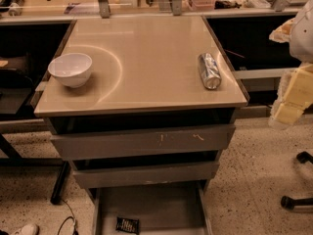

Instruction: Pick rxbar chocolate from bottom drawer and place on counter

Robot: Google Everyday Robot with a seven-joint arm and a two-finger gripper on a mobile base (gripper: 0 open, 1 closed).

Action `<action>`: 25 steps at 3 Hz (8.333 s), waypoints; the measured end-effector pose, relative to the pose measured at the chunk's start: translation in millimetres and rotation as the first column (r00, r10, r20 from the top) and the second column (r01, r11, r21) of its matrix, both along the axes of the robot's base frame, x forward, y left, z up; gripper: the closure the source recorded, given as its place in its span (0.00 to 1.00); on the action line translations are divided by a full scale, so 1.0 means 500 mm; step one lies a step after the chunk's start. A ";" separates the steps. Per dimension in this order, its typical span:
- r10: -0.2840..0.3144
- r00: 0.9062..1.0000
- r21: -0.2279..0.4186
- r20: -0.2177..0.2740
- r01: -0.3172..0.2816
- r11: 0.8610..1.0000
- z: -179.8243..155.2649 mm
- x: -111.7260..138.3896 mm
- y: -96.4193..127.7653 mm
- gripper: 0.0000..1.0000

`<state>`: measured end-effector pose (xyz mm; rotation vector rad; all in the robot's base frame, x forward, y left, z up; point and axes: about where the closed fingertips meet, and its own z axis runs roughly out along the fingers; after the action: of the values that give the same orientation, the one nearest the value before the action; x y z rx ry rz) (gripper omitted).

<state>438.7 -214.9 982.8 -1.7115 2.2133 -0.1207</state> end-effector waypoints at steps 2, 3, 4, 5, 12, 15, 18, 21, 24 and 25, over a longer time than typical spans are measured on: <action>0.002 0.999 0.043 -0.042 -0.001 0.999 -0.079 -0.031 0.034 0.00; -0.007 0.990 0.080 -0.143 0.018 0.997 -0.220 -0.051 0.054 0.00; -0.013 0.974 0.109 -0.224 0.039 0.993 -0.349 -0.068 0.068 0.00; -0.013 0.974 0.110 -0.224 0.039 0.993 -0.349 -0.068 0.068 0.00; -0.036 0.906 0.407 -0.422 0.225 0.885 -1.038 -0.048 0.207 0.00; 0.125 0.919 0.519 -0.375 0.097 0.849 -1.154 -0.039 0.306 0.00; 0.235 0.892 0.554 -0.387 0.022 0.832 -1.246 -0.065 0.396 0.00; 0.235 0.889 0.553 -0.392 0.024 0.833 -1.442 -0.050 0.502 0.00; 0.325 0.876 0.625 -0.356 -0.034 0.780 -1.503 -0.042 0.561 0.00; 0.359 0.872 0.645 -0.334 -0.067 0.762 -1.530 -0.025 0.587 0.00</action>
Offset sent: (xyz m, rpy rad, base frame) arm -0.0407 0.0329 -0.1306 0.0708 0.1929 -0.0008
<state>426.0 78.6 217.9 -1.6785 1.9534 1.0440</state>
